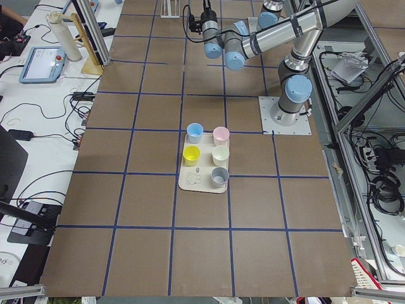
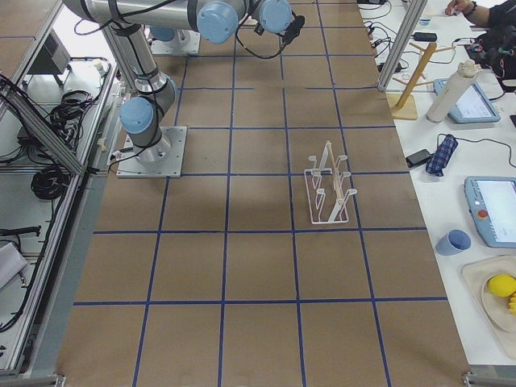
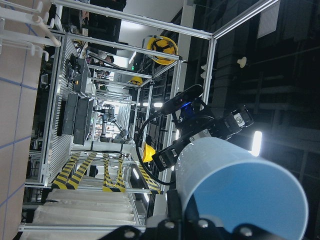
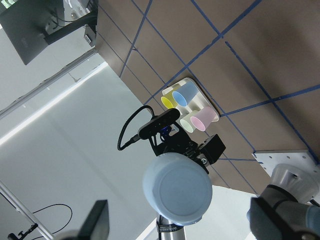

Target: Transfer IKEA cup to right arm and place on rack

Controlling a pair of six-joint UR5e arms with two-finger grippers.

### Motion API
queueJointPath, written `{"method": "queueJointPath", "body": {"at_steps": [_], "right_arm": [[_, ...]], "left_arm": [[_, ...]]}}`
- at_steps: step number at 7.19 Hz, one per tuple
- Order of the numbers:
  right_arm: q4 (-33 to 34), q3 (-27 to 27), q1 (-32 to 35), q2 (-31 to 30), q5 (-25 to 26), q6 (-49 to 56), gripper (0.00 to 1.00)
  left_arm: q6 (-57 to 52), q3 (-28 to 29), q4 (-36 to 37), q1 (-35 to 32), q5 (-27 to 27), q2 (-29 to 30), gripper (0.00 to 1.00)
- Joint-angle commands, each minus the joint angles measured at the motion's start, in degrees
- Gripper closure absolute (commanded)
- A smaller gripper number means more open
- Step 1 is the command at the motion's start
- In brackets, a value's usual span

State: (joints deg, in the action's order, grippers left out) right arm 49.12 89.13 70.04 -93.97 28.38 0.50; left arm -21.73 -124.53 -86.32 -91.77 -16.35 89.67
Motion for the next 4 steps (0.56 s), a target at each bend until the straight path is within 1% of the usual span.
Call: {"method": "queueJointPath", "body": {"at_steps": [1,2,3,4], "right_arm": [[-1.1,0.5,0.1,-0.2,-1.5,-3.7,0.0],[-1.0,0.5,0.3,0.2,-1.1,-7.1,0.0],[-1.2,0.8,0.4,0.4,1.2,-9.1,0.0],[-1.4,1.0,0.5,0.4,4.3,-14.2,0.0]], "left_arm": [[0.0,0.0,0.8,-1.8,-0.3,0.1,1.0],[0.1,0.2,1.1,-2.3,-0.5,0.2,1.0],[0.1,0.2,1.2,-2.4,-0.6,0.2,1.0],[0.0,0.5,1.7,-2.5,-0.3,0.2,1.0]]}}
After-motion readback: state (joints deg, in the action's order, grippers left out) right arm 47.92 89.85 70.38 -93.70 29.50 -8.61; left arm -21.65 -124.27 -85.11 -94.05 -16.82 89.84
